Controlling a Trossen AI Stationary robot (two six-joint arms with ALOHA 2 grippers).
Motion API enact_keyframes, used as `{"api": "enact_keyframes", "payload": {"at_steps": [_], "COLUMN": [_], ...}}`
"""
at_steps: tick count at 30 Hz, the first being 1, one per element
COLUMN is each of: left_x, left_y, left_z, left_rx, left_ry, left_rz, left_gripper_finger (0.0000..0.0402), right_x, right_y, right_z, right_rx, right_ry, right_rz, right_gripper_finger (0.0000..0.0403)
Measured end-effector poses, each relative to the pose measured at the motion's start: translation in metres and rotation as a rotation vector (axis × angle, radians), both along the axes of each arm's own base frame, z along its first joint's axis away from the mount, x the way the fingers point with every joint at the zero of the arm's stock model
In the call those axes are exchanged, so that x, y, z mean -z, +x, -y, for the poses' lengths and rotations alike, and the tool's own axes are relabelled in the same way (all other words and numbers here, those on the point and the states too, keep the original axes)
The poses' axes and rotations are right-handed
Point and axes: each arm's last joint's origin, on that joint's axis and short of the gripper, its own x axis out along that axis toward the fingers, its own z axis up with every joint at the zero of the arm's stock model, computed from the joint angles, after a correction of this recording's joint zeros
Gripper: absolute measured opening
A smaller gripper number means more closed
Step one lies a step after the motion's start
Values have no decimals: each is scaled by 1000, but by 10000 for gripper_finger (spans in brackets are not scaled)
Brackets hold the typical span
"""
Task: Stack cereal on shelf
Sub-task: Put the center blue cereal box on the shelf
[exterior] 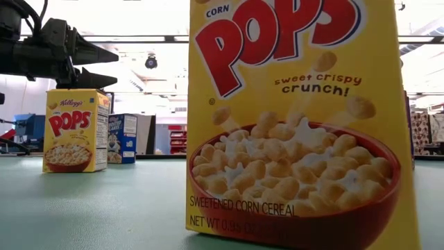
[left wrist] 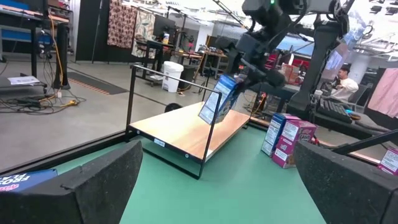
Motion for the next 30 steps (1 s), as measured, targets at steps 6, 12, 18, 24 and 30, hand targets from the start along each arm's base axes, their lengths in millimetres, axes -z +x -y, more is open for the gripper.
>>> {"api": "enact_keyframes", "payload": {"at_steps": [6, 12, 18, 24, 30], "left_x": [0, 0, 0, 0, 0], "left_y": [0, 0, 0, 0, 0], "left_z": [0, 0, 0, 0, 0], "left_rx": [1, 0, 0, 0, 0], "left_ry": [0, 0, 0, 0, 0], "left_rz": [0, 0, 0, 0, 0], "left_gripper_finger": [400, 400, 400, 400, 400], "right_x": [1, -2, 6, 20, 26], "right_y": [-1, 9, 17, 25, 29], "right_z": [11, 16, 23, 29, 32], "right_rx": [-39, -86, -88, -74, -71], "right_ry": [8, 8, -8, 13, 23], "right_rz": [23, 146, 159, 136, 133], "right_gripper_finger": [164, 161, 168, 169, 180]}}
